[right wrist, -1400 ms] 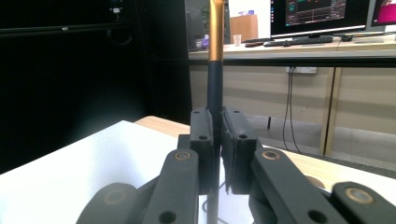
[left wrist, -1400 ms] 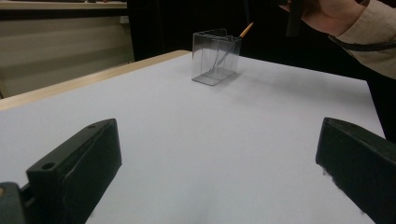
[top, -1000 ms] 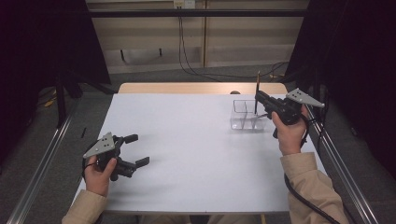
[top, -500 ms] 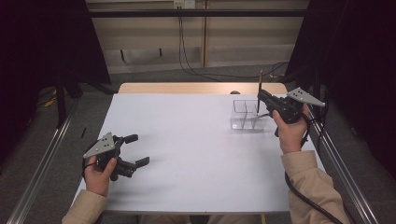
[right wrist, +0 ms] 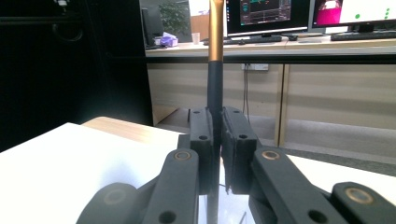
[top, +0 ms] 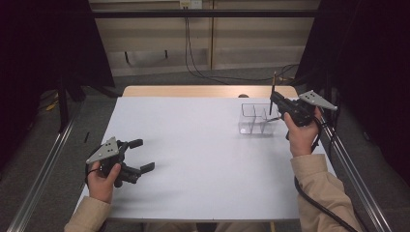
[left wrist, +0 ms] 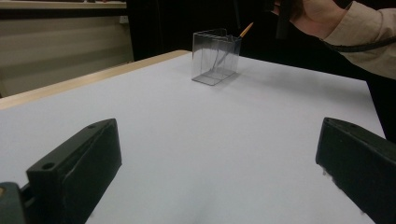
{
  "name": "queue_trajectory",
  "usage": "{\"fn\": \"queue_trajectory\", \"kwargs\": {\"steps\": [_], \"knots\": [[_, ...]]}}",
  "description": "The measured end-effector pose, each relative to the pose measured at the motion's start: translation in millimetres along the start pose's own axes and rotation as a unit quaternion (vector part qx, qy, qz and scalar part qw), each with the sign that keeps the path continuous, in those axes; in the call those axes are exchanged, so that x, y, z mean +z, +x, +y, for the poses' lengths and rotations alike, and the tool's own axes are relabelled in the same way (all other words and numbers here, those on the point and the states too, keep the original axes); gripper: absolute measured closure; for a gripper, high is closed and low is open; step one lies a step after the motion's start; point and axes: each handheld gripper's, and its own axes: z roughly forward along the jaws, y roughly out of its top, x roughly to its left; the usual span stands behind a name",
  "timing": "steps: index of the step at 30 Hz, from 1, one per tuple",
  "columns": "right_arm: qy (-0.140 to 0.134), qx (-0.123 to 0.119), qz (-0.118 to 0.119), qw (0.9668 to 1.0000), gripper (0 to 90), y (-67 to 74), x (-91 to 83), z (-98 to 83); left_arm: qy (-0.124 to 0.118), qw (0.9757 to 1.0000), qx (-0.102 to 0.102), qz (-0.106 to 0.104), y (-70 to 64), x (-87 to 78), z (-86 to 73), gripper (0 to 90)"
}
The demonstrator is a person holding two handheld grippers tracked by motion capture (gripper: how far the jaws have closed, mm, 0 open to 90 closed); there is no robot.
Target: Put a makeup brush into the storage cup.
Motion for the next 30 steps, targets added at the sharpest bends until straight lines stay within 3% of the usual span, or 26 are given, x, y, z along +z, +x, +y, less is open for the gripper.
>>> {"fn": "queue_trajectory", "kwargs": {"steps": [14, 30], "knots": [[0.008, 0.000, -0.019, 0.9998, 84.3, -4.3, 4.4, -8.7, -0.001, 1.0000, -0.001, -0.001, 0.3, 0.1, -0.3, 0.0], [0.016, -0.008, -0.023, 0.9996, 84.3, -3.7, 9.4, -16.1, -0.001, 1.0000, 0.000, 0.002, 0.5, -0.9, -0.4, 0.0]]}}
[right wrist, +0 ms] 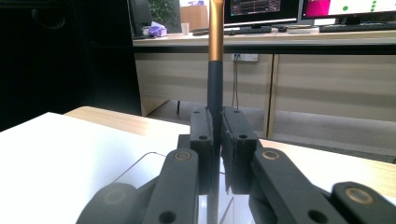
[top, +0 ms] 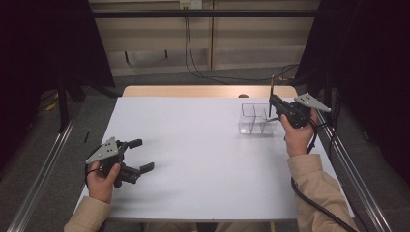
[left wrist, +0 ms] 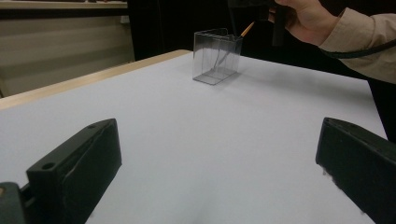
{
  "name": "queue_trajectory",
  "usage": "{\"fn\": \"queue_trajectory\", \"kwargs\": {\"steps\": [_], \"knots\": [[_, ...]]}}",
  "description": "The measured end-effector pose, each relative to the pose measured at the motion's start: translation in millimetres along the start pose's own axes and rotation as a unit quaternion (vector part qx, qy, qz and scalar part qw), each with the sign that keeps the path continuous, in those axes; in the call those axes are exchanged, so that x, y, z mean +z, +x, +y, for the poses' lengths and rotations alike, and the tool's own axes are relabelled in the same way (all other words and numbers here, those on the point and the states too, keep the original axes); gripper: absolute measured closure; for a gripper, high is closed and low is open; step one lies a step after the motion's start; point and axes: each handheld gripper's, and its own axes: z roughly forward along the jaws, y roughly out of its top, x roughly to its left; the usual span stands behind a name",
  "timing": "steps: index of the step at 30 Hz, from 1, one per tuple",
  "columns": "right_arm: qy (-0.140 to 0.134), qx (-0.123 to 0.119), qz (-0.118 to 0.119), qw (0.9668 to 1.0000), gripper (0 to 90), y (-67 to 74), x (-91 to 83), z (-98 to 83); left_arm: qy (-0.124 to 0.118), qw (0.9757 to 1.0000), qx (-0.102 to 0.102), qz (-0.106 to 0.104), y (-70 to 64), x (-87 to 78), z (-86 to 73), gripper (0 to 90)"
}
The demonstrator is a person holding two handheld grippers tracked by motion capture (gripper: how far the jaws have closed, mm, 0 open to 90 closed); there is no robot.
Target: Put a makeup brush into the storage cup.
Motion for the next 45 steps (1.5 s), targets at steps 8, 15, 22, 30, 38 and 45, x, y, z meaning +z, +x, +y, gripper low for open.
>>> {"fn": "queue_trajectory", "kwargs": {"steps": [8, 15, 22, 30, 38, 45], "knots": [[0.002, 0.000, 0.000, 1.0000, 84.3, -0.3, 0.9, -2.8, 0.001, 1.0000, 0.002, 0.000, 0.1, -0.5, 0.4, 0.0], [0.004, 0.001, 0.000, 1.0000, 84.2, 0.3, 1.8, -4.5, 0.000, 1.0000, 0.002, 0.000, 0.0, -0.8, 0.8, 0.0], [0.006, 0.004, -0.002, 1.0000, 84.3, 0.0, 1.7, -7.6, 0.001, 1.0000, 0.003, 0.000, -0.1, -0.9, 0.5, 0.0], [0.007, 0.001, -0.004, 1.0000, 84.2, 0.8, -0.2, -10.7, 0.001, 1.0000, 0.002, -0.002, -0.7, -0.2, 0.9, 0.0], [0.009, 0.002, -0.006, 0.9999, 84.1, 0.3, -1.3, -13.5, 0.001, 1.0000, 0.003, -0.001, -0.5, -0.2, 0.9, 0.0], [0.012, 0.004, -0.007, 0.9999, 84.1, -1.2, -3.1, -17.4, 0.002, 1.0000, 0.003, -0.002, -0.8, 0.7, 0.7, 0.0]]}}
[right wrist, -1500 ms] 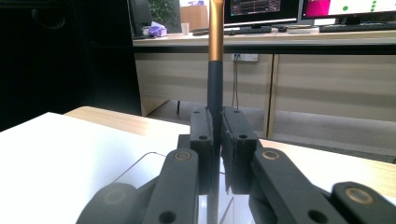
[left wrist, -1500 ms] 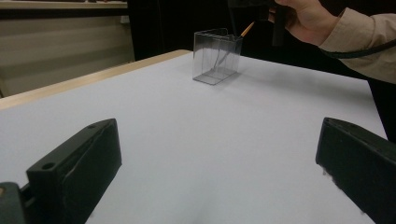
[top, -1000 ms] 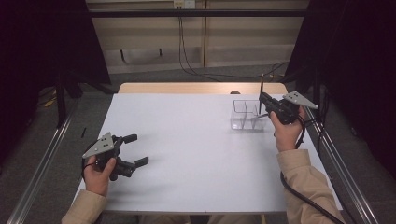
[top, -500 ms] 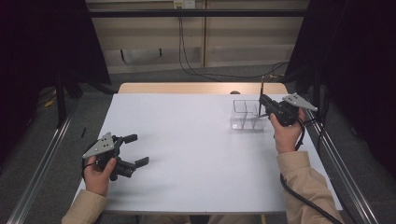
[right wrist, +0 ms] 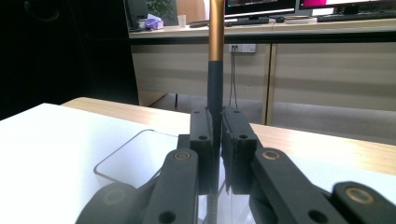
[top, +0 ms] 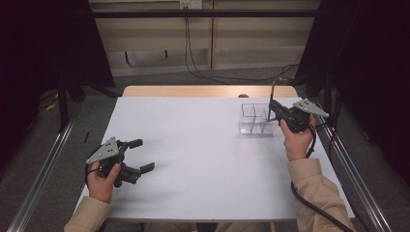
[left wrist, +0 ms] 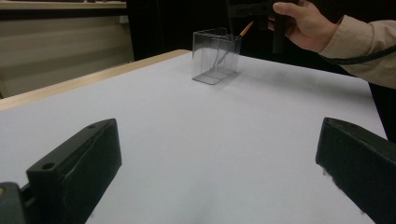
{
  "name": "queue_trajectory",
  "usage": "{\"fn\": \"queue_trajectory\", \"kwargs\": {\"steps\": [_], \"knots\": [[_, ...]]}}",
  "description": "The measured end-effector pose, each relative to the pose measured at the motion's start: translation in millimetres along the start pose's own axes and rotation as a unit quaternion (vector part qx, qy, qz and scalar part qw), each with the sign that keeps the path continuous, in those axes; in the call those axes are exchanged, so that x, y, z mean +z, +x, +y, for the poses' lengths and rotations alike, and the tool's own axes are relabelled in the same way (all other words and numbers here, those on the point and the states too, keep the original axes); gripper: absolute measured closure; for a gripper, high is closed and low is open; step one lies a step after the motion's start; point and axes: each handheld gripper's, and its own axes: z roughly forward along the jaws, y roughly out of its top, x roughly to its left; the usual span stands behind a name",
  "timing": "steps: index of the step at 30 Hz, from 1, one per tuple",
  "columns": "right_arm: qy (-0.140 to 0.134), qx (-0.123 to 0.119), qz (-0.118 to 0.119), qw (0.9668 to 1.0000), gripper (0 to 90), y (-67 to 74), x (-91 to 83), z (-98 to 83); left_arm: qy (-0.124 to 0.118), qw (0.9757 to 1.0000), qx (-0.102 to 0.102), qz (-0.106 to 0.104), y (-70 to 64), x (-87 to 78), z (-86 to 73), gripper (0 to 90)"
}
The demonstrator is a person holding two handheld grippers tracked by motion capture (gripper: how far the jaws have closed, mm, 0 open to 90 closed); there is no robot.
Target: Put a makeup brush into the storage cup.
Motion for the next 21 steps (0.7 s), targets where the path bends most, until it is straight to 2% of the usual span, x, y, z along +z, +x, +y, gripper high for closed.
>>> {"fn": "queue_trajectory", "kwargs": {"steps": [21], "knots": [[0.009, 0.007, -0.007, 0.9999, 84.0, -2.3, -4.7, -8.6, 0.001, 1.0000, -0.001, -0.002, -0.1, 1.6, -0.3, 0.0]]}}
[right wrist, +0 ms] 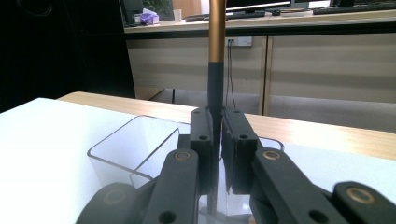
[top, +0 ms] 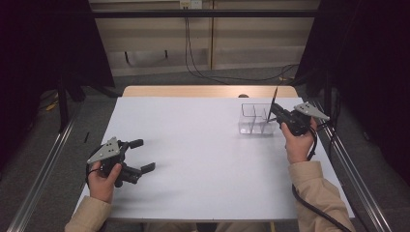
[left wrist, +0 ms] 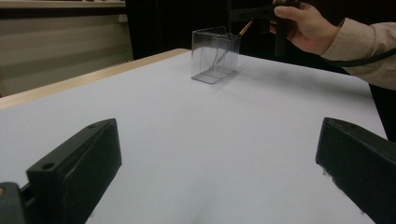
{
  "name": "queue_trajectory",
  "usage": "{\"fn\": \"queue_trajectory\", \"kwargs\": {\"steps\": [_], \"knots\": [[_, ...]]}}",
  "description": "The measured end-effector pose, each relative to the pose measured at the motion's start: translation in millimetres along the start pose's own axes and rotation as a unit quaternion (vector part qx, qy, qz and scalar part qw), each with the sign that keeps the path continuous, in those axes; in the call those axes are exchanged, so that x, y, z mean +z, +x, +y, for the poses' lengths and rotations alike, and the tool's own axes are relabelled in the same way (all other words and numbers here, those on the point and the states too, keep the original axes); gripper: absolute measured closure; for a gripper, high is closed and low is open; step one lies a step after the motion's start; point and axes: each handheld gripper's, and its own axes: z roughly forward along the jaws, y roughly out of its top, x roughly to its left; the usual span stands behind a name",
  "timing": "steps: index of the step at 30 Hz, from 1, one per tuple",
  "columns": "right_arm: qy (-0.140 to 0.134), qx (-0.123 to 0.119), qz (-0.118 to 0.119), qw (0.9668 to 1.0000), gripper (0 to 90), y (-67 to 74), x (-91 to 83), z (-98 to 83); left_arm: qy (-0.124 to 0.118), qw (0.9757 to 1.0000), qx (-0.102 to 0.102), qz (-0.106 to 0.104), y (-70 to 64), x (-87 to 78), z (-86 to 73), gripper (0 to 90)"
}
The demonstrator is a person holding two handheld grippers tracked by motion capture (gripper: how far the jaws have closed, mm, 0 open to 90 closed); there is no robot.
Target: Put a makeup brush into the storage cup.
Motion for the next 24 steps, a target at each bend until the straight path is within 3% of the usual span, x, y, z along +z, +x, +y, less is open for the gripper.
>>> {"fn": "queue_trajectory", "kwargs": {"steps": [14, 19, 24], "knots": [[0.011, -0.013, 0.004, 0.9999, 83.4, 2.3, -0.2, -2.3, 0.001, 1.0000, 0.000, 0.001, 0.2, -0.4, -0.1, 0.0], [0.012, -0.007, 0.003, 0.9999, 56.6, 6.6, 0.4, -0.8, 0.001, 1.0000, 0.000, 0.001, 0.4, -0.2, -0.1, 0.0], [0.006, -0.014, 0.009, 0.9998, 45.9, 9.6, -0.9, 1.7, 0.001, 1.0000, -0.001, 0.001, -0.1, -0.2, 0.1, 0.0]]}}
